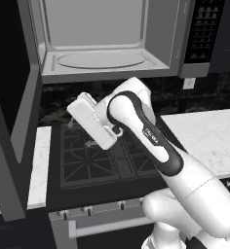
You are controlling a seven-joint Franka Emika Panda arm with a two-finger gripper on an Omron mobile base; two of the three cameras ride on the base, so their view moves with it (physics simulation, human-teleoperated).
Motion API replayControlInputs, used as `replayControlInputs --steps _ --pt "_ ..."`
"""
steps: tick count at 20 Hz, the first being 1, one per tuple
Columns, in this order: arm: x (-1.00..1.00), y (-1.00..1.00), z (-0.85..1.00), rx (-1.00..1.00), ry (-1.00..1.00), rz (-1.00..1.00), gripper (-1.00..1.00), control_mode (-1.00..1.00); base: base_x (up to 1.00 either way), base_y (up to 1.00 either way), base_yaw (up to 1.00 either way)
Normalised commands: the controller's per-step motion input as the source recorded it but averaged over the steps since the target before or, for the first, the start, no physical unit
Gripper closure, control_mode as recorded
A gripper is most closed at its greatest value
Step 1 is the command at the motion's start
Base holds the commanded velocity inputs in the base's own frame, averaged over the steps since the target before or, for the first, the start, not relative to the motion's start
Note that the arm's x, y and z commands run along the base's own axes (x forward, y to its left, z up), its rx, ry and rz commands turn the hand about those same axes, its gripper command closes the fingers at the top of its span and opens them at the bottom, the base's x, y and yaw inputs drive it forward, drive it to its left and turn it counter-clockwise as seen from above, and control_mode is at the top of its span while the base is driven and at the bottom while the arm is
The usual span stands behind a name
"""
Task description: Open the microwave, place the bowl with waffle inside the microwave, then close the microwave door and turn it on.
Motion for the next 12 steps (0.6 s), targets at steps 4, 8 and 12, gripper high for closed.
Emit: replayControlInputs --steps 4,8,12 --pt "0.46 0.44 -0.79 -0.21 0.02 0.22 -1.00 -1.00 0.00 0.00 0.00" --pt "0.27 0.50 -0.64 -0.16 -0.05 0.19 -1.00 -1.00 0.00 0.00 0.00" --pt "0.13 0.39 -0.56 -0.10 -0.17 0.14 -1.00 -1.00 0.00 0.00 0.00"
